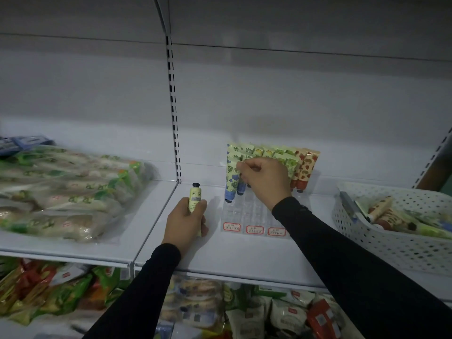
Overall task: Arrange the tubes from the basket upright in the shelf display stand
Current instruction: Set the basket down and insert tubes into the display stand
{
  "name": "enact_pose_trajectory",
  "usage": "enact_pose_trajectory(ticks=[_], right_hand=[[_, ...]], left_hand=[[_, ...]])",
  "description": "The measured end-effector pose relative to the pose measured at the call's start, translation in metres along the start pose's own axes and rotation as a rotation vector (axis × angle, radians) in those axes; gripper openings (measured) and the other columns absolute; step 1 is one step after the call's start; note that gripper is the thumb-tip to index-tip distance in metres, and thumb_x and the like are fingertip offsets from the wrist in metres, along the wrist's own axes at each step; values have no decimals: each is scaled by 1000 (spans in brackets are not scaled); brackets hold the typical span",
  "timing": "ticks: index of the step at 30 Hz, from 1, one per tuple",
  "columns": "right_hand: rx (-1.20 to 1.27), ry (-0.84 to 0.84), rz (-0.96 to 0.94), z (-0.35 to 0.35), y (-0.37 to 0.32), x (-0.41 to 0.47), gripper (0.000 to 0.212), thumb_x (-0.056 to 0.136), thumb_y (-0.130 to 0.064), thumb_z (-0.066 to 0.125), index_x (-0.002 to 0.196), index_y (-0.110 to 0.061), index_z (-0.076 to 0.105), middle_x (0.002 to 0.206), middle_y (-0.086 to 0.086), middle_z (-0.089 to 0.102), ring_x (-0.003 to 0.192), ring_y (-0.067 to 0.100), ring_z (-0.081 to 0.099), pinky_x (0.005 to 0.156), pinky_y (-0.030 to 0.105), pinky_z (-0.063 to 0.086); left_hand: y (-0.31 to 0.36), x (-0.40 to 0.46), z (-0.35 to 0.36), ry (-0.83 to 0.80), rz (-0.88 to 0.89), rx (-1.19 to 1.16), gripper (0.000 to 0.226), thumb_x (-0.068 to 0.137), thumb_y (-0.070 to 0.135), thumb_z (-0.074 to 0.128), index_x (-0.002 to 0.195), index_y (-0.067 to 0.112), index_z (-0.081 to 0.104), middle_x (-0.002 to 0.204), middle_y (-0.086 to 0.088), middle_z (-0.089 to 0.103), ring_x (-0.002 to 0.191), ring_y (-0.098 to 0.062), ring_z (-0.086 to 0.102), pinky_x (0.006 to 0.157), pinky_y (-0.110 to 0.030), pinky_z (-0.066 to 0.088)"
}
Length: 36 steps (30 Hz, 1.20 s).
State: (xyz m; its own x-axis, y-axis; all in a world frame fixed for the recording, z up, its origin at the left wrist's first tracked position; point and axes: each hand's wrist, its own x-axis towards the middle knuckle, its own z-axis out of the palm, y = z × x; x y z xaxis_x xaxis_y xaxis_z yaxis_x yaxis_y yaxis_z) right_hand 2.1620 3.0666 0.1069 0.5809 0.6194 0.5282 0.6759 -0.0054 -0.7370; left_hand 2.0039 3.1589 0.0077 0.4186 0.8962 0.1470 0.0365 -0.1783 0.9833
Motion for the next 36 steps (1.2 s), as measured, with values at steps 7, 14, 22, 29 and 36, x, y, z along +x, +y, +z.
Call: enact_pose_trajectory(ticks=[7, 14, 22, 29, 36], right_hand=[[-83, 6, -24, 4, -11, 4, 21, 88, -28, 70, 81, -10, 77, 73, -1, 72, 68, 13, 65, 66, 22, 52], [-89, 9, -33, 6, -9, 8, 22, 88, -24, 69, 73, -8, 73, 67, 2, 69, 65, 19, 65, 68, 34, 55], [-63, -49, -10, 4, -3, 10, 21, 88, -23, 68, 73, -7, 70, 69, 4, 70, 67, 23, 68, 71, 42, 58], [-61, -72, 2, 4, -4, 11, 21, 88, -23, 67, 75, -7, 69, 72, 5, 70, 70, 23, 69, 74, 44, 58], [15, -78, 25, 5, 2, 9, 24, 88, -31, 69, 79, -9, 76, 71, 3, 72, 68, 23, 70, 74, 46, 58]], left_hand=[[2, -2, 0, 3, -5, -5, 24, 96, 29, 57, 84, 8, 52, 68, -9, 60, 52, -23, 59, 53, -34, 50], [2, -2, 0, 7, -3, -6, 25, 95, 30, 58, 81, 10, 51, 66, -7, 60, 52, -24, 59, 54, -34, 51], [5, -4, 1, 11, -4, 17, 24, 95, 30, 57, 82, 10, 52, 66, -7, 61, 51, -22, 59, 54, -34, 50], [7, -6, 2, 11, -7, 34, 24, 96, 29, 56, 84, 8, 52, 67, -8, 60, 50, -20, 58, 52, -30, 49], [10, -8, 0, -2, -27, 25, 24, 96, 30, 57, 88, 7, 54, 68, -8, 60, 51, -21, 59, 54, -33, 50]])
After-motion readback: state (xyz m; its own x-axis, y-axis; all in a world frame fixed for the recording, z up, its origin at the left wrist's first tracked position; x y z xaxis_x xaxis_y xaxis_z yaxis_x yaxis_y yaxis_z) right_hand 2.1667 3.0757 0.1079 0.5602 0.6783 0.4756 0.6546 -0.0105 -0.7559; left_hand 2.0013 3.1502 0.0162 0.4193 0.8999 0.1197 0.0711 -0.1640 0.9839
